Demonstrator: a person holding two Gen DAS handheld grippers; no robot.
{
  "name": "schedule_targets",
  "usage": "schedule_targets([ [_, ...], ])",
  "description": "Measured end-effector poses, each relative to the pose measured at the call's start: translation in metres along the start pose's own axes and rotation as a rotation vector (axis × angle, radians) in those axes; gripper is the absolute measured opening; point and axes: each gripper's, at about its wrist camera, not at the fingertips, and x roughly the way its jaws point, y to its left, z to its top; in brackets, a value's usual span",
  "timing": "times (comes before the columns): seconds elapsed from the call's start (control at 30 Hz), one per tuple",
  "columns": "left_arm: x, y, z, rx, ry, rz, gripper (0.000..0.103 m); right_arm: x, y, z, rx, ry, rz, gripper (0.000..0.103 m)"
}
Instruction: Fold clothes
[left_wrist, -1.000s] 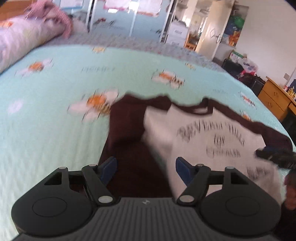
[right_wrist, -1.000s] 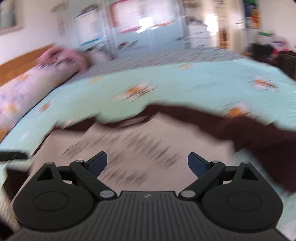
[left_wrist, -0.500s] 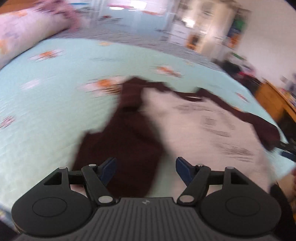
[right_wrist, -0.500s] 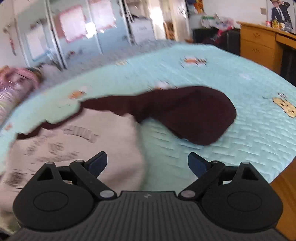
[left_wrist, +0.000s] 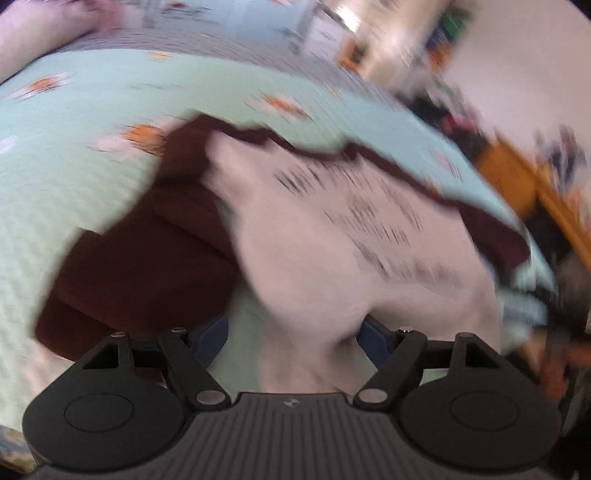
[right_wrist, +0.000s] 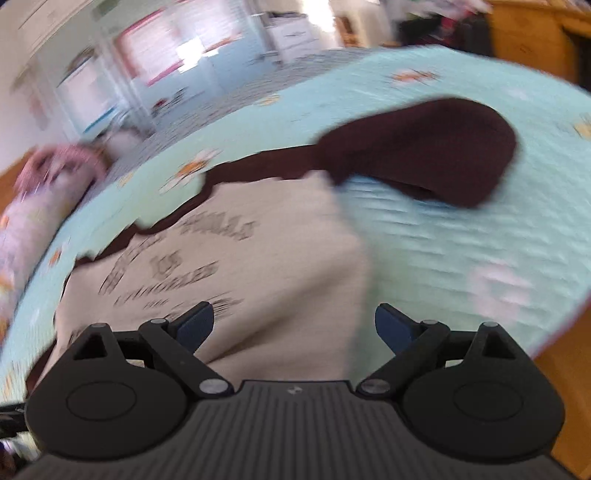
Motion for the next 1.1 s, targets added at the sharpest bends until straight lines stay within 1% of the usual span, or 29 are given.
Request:
schedule_targets([
  [0.03,-0.003,0.010,0.004,-0.015,-0.013,0.017,0.083,0.004,-0.008,0.001,0.040,0.007,0.003,0.094],
  [0.07,-0.003,0.016,0.006,-0.005,-0.017,0.051,0.086,0.007,-0.012,-0.001,0.070,0.015,0.007,0.094],
  [0.1,-0.004,0.020,0.008,0.013,-0.019,0.092,0.089,0.010,-0.015,-0.002,0.091,0.019,0.009,0.094],
  [0.13,-0.007,0.020,0.007,0.043,-0.023,0.120,0.089,0.012,-0.014,-0.003,0.092,0.019,0.013,0.094],
  [0.27,-0.030,0.012,-0.003,0.158,-0.054,0.109,0.089,0.015,-0.008,-0.005,0.054,0.025,0.011,0.094],
  [0.33,-0.041,0.017,-0.007,0.187,-0.066,0.092,0.089,0.016,-0.008,-0.005,0.056,0.027,0.009,0.094],
  [0.37,-0.046,0.023,-0.009,0.185,-0.071,0.088,0.089,0.016,-0.009,-0.005,0.058,0.028,0.009,0.094],
  [0.53,-0.039,0.082,0.000,-0.009,-0.075,0.147,0.089,0.018,-0.010,-0.005,0.063,0.032,0.002,0.094],
  [0.57,-0.034,0.091,0.002,-0.038,-0.064,0.157,0.088,0.018,-0.009,-0.005,0.060,0.033,0.001,0.094],
  [0.67,-0.005,0.101,0.001,-0.115,-0.012,0.128,0.088,0.019,-0.009,-0.005,0.060,0.034,-0.004,0.094],
  [0.7,0.003,0.102,0.000,-0.141,-0.013,0.118,0.091,0.019,-0.009,-0.005,0.058,0.033,-0.005,0.094],
  [0.73,0.007,0.100,0.000,-0.154,-0.032,0.117,0.092,0.019,-0.009,-0.006,0.057,0.033,-0.006,0.094],
  [0.77,0.010,0.095,0.001,-0.152,-0.044,0.117,0.092,0.019,-0.009,-0.006,0.055,0.033,-0.006,0.094],
  [0.8,0.013,0.091,0.003,-0.153,-0.056,0.109,0.084,0.019,-0.009,-0.006,0.054,0.035,-0.008,0.094],
  [0.83,0.015,0.089,0.004,-0.162,-0.071,0.096,0.056,0.020,-0.009,-0.006,0.052,0.038,-0.011,0.094],
  [0.87,0.016,0.088,0.006,-0.174,-0.080,0.082,0.038,0.021,-0.008,-0.006,0.050,0.040,-0.013,0.094],
  [0.9,0.016,0.089,0.007,-0.186,-0.088,0.071,0.026,0.022,-0.008,-0.006,0.048,0.043,-0.016,0.094],
  [0.93,0.013,0.089,0.010,-0.184,-0.111,0.076,0.024,0.022,-0.008,-0.006,0.046,0.044,-0.019,0.094],
  [1.0,-0.003,0.088,0.016,-0.147,-0.178,0.124,0.022,0.023,-0.007,-0.006,0.043,0.046,-0.024,0.094],
  [1.1,-0.050,0.093,0.041,-0.077,-0.335,0.267,0.021,0.023,-0.007,-0.006,0.042,0.047,-0.027,0.094],
])
